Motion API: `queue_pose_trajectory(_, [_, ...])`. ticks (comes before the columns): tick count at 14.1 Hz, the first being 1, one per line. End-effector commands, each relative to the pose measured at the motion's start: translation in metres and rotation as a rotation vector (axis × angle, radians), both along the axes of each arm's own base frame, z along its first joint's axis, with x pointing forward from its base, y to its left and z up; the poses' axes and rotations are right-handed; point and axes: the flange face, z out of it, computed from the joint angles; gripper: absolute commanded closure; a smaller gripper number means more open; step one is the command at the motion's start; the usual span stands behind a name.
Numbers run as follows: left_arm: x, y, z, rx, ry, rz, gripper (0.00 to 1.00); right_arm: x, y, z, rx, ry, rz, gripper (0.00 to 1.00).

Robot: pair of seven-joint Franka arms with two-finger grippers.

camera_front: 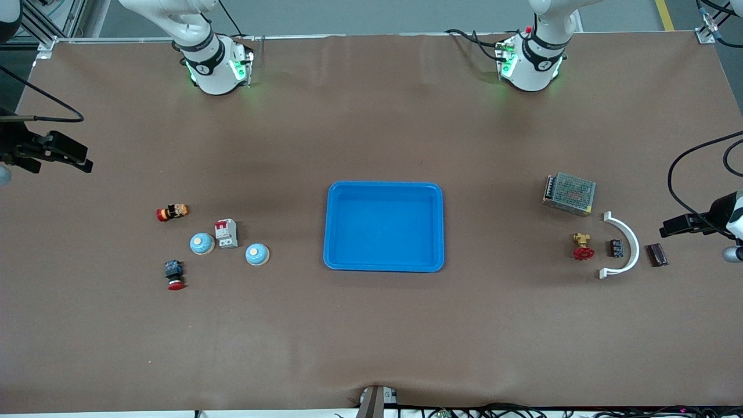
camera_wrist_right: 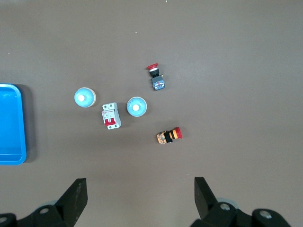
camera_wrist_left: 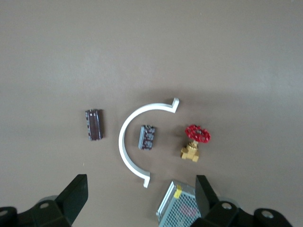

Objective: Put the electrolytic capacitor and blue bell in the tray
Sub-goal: 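Move the right gripper to the blue bell while the left gripper reaches the capacitor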

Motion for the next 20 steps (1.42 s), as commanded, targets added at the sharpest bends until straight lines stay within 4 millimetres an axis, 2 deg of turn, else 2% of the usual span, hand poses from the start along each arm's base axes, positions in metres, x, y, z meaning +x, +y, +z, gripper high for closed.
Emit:
queue_pose_trajectory(1, [-0.003,0.002,-0.018,0.025,-0.054,-0.001,0.00,0.002,0.008,-0.005,0.015,0.015,0.016,0.00])
queue_pose_trajectory(3, [-0.003,0.010,-0.033,0.026,-0.076,0.016,0.00,0.006,0.023,-0.009,0.026,0.012,0.045,0.00])
queue_pose_trajectory(6, [0.002,0.018,-0.058,0.022,-0.076,0.051,0.00,0.026,0.066,-0.035,0.026,-0.004,0.113,0.00])
queue_pose_trajectory(10, [0.003,0.038,-0.088,0.036,-0.068,0.075,0.00,0.052,0.094,-0.084,0.026,0.016,0.145,0.00])
queue_pose_trajectory(11, [0.004,0.041,-0.095,0.064,-0.068,0.054,0.00,0.055,0.107,-0.095,0.026,0.023,0.164,0.00])
queue_pose_trajectory(12, [0.006,0.041,-0.107,0.090,-0.063,0.035,0.00,0.058,0.114,-0.103,0.025,0.026,0.173,0.00])
queue_pose_trajectory(14, [0.010,0.043,-0.120,0.124,-0.066,0.045,0.00,0.068,0.133,-0.131,0.023,0.031,0.198,0.00])
queue_pose_trajectory(17, [0.019,0.047,-0.135,0.131,-0.062,0.045,0.00,0.078,0.152,-0.175,0.019,0.049,0.223,0.00])
queue_pose_trajectory(20, [0.024,0.052,-0.153,0.126,-0.052,0.049,0.00,0.076,0.152,-0.211,0.020,0.032,0.222,0.00])
